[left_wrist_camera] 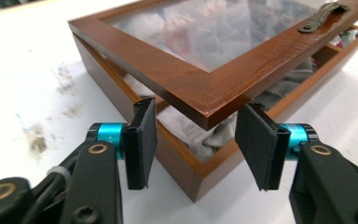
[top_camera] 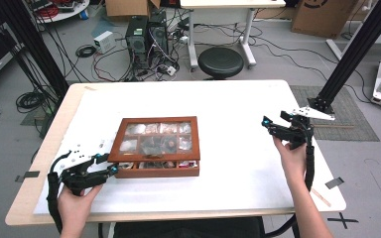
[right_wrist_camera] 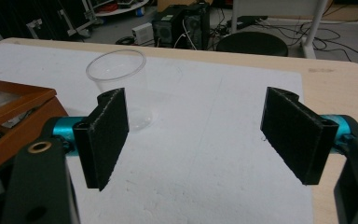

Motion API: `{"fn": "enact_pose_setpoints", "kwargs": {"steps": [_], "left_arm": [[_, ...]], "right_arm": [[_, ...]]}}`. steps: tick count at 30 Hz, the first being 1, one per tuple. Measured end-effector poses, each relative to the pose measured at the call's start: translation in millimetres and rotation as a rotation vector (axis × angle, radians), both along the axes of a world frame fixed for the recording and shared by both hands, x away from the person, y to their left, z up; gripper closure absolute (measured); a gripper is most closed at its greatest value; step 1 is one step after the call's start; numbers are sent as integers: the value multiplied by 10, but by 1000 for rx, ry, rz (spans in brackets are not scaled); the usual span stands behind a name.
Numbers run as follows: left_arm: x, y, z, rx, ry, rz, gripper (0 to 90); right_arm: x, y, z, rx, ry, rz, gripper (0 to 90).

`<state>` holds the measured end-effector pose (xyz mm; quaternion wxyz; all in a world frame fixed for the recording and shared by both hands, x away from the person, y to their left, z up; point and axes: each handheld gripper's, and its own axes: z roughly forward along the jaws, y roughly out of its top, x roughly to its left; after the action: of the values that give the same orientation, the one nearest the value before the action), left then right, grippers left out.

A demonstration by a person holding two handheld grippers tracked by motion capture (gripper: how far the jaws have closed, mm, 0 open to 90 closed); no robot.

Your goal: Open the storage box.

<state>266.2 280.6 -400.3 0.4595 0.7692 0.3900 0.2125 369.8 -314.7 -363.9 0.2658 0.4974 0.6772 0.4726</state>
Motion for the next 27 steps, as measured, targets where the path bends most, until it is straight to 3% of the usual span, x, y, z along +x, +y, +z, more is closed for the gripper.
{"fn": "enact_pose_setpoints", "kwargs": {"steps": [16,27], "left_arm": [[43,-26,237,-11,-78,41,455],[114,-35,378,-16,-100,35,457]], "right_arm": [[0,-12,-3,7,3,-9,236],[0,-21,-2,10,3,-11,236]]}}
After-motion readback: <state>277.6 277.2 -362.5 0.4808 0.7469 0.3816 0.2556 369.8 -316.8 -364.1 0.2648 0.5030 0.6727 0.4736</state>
